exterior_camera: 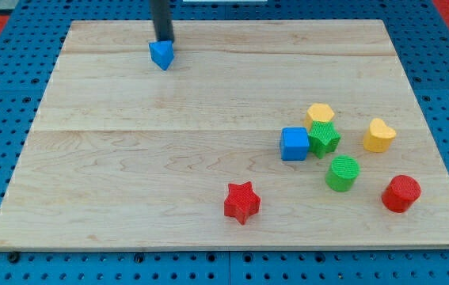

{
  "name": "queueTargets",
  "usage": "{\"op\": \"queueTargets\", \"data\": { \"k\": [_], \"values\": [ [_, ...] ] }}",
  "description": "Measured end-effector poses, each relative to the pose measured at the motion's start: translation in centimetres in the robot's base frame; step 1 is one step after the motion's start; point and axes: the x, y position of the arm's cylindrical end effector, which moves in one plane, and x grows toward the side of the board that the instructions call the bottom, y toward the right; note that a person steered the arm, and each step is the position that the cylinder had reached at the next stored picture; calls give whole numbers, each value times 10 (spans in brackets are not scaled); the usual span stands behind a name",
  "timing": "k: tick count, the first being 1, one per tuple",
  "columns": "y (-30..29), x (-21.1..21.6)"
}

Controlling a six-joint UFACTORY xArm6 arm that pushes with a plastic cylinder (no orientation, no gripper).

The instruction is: Move blue triangle to the top left

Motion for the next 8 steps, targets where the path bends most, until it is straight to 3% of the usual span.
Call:
{"op": "queueTargets", "data": {
  "k": [1, 3, 5, 7, 8],
  "values": [
    [28, 19],
    [-35, 25],
    [-39, 38],
    [-97, 1],
    [-58, 24]
  ]
}}
